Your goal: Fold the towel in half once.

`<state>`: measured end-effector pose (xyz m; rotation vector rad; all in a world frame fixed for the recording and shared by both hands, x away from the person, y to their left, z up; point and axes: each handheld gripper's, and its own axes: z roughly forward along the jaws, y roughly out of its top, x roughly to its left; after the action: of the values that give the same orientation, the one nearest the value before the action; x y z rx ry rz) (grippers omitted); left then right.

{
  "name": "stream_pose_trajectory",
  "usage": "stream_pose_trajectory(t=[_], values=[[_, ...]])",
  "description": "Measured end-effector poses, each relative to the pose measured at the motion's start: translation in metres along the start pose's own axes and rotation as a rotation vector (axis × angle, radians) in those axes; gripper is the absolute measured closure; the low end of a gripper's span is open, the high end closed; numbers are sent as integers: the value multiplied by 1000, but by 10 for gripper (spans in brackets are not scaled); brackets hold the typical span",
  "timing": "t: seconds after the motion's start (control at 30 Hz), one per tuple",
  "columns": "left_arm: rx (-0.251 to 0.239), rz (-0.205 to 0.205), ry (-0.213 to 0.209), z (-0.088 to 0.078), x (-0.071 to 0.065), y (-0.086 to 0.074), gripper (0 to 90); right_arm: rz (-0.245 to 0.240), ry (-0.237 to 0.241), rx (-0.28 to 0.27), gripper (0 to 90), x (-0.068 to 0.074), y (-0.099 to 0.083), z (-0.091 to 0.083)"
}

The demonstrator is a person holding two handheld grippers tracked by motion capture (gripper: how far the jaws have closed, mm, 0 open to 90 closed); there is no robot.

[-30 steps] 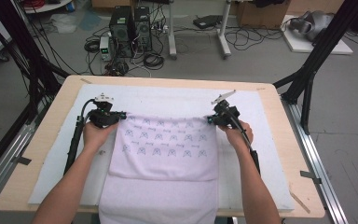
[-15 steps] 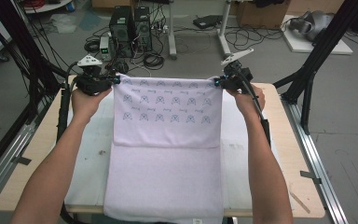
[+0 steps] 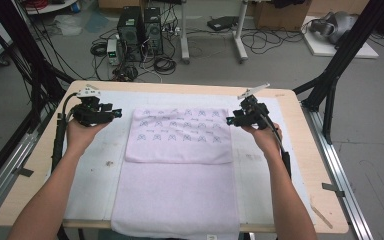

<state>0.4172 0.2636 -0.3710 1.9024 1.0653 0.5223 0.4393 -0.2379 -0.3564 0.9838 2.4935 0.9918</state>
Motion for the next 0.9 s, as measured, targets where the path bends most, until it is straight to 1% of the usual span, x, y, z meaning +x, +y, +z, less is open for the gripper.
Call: stream_pose_trajectory(t=[0.03, 0.07, 0.1, 0.17, 0.27, 0.33, 0.37, 0.4, 0.43, 0.47, 0.53, 0.6, 0.67, 0.73, 0.77, 0.8, 0.83, 0.9], values=[[7, 11, -9, -1, -3, -5, 507, -8, 16, -3, 557, 5, -5, 1], [23, 23, -16, -1, -7, -11, 509, -18, 25, 17, 556, 9, -9, 2], [44, 36, -28, 0, -10, -15, 510, -29, 29, 22, 556, 13, -14, 3], [39, 52, -35, -1, -18, -27, 520, -25, 47, 10, 557, 20, -24, 3], [30, 52, -65, -3, -28, -42, 521, -24, 67, -17, 558, 28, -35, 1], [39, 73, -89, -4, -33, -49, 532, -20, 78, -38, 557, 32, -41, 0], [52, 85, -93, -4, -37, -52, 530, -17, 84, -48, 556, 34, -44, -1], [36, 97, -98, -5, -41, -55, 525, -10, 92, -59, 556, 35, -47, -2], [36, 107, -107, -6, -44, -57, 534, -7, 102, -64, 556, 37, -49, -2], [40, 105, -119, -5, -47, -60, 536, -8, 105, -61, 555, 38, -52, -1], [52, 123, -141, -4, -53, -66, 536, -16, 104, -43, 554, 43, -57, 1], [60, 141, -157, -4, -58, -72, 555, -19, 105, -33, 556, 47, -65, 4], [62, 147, -179, -4, -62, -78, 574, -20, 111, -21, 565, 51, -73, 8], [69, 160, -181, -2, -66, -83, 589, -11, 120, 20, 559, 53, -78, 13], [75, 163, -181, -1, -67, -85, 593, -22, 122, 29, 559, 54, -78, 15], [92, 172, -183, 0, -68, -87, 602, -22, 124, 34, 559, 56, -78, 16], [99, 180, -177, 1, -69, -89, 604, -35, 124, 37, 559, 58, -77, 17], [106, 194, -183, 2, -71, -91, 657, -47, 125, 46, 567, 60, -75, 20]])
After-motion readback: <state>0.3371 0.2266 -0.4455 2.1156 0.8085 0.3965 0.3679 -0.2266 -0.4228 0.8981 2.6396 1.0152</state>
